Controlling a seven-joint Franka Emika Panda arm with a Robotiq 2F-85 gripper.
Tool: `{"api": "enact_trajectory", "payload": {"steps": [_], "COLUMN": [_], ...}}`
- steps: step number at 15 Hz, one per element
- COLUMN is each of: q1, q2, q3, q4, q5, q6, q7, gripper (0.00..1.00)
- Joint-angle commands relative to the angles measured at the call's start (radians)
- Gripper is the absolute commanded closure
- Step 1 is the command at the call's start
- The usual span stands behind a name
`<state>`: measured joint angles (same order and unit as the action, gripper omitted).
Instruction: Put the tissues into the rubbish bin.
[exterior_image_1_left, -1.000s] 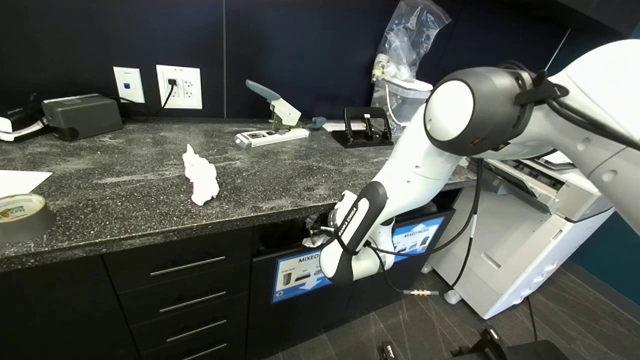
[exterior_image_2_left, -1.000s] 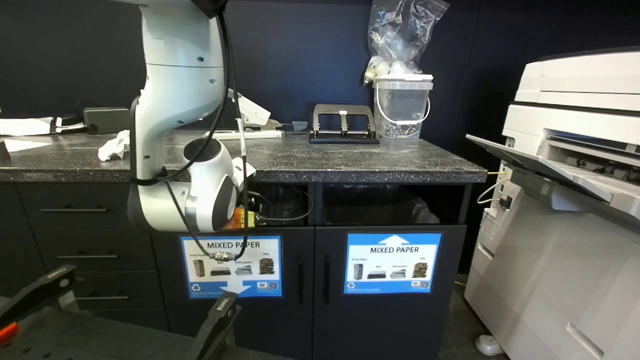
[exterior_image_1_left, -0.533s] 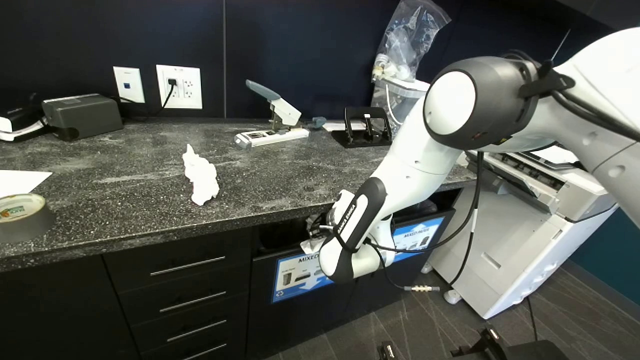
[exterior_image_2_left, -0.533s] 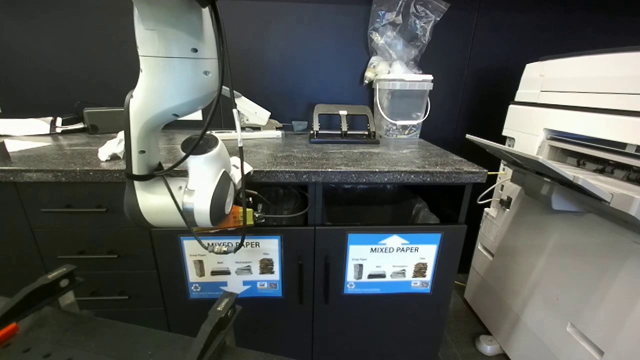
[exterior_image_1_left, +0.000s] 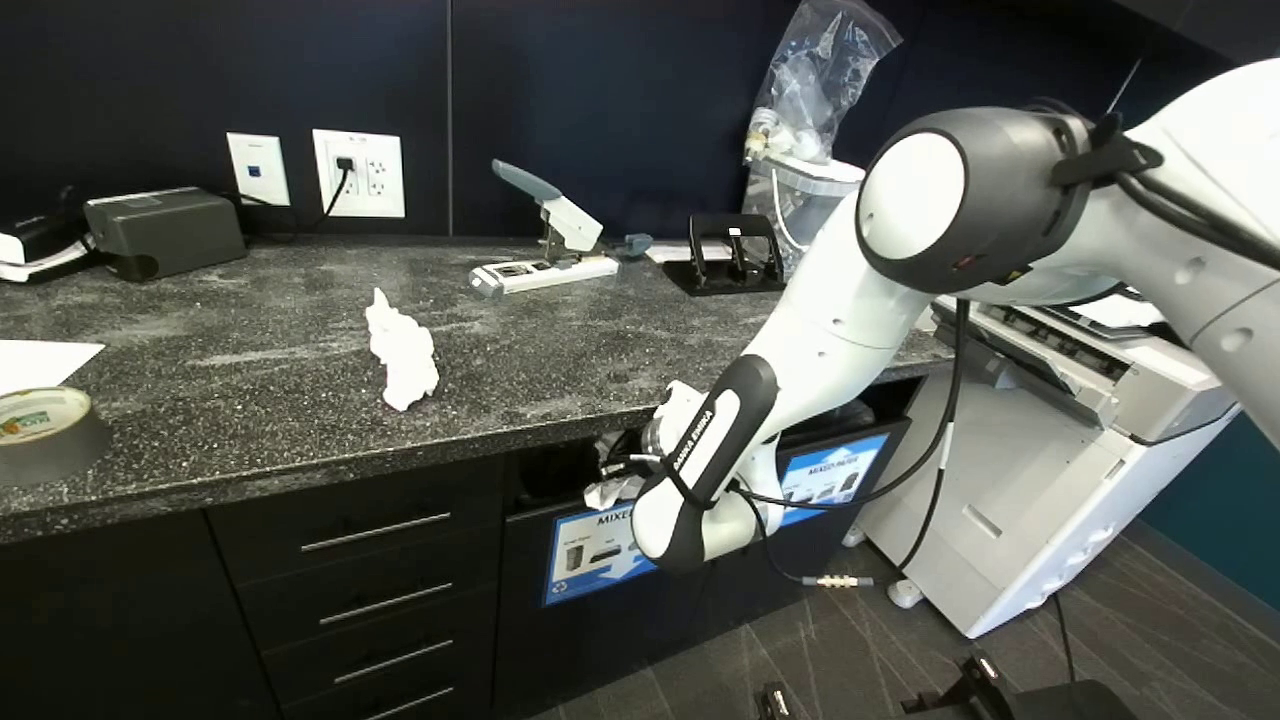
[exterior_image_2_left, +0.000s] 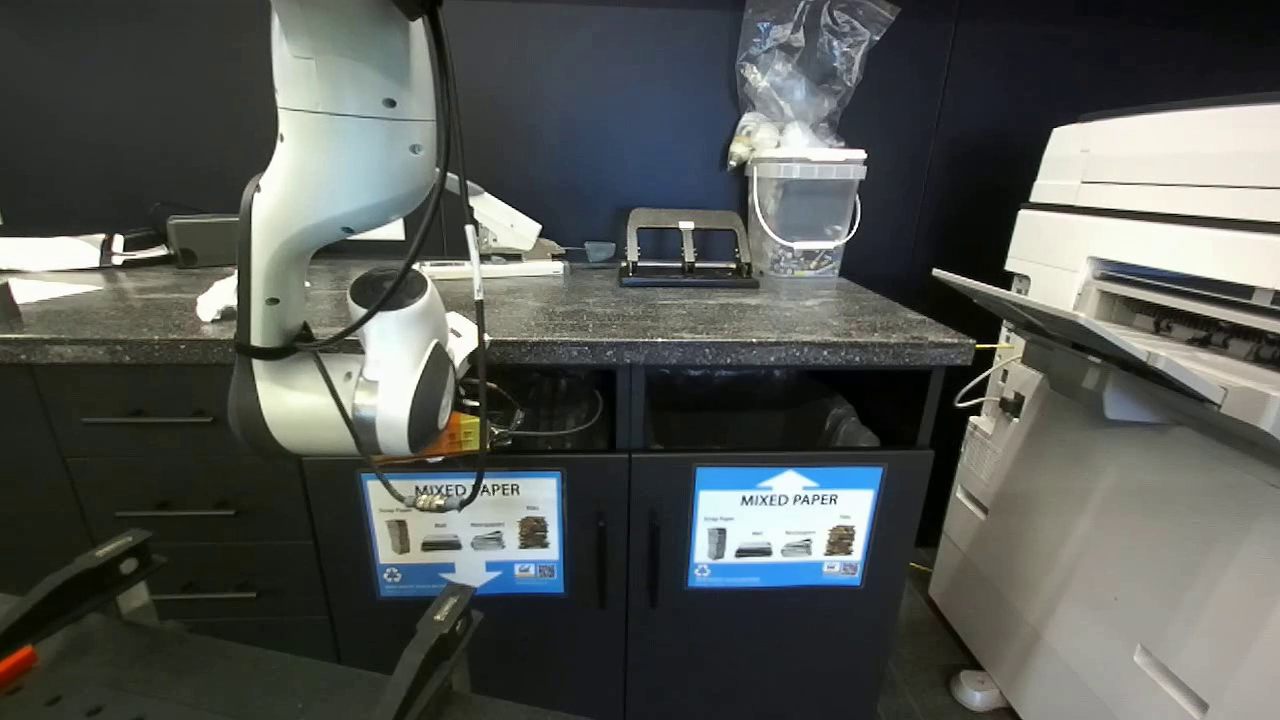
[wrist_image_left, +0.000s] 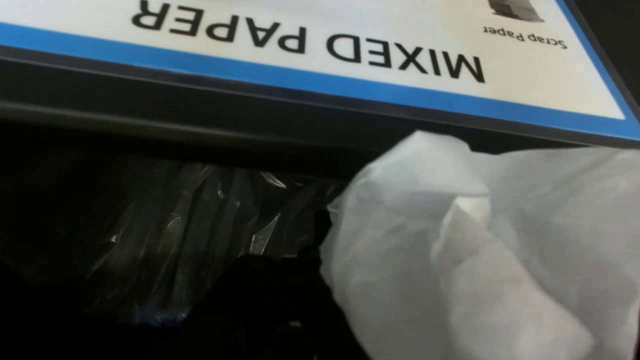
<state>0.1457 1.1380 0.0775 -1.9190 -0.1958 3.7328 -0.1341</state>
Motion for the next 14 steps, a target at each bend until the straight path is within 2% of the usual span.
{"api": "enact_trajectory", "payload": {"steps": [1,3,5,8,9,14], "q1": [-0.036,-0.053,-0.065,-0.077,-0.080,-0.073], "q2": [-0.051,-0.046,-0.027,0.015,0.029,0.097], "q3": [0.072,0.094,0.109,0.125,0.132,0.154], "q4": [0.034,0.020,0.015,0.027,0.039,0.121], "q5": [-0.030,-0.023,-0.013,-0.014,-0.015,-0.002], "q6": [0.043,0.069,0.105,0.169,0.187,0.249], "q7": [0.042,0.066,0.091,0.127,0.142,0.209], "gripper": [0.73,0.89,0.92,0.89,0.91,0.89]}}
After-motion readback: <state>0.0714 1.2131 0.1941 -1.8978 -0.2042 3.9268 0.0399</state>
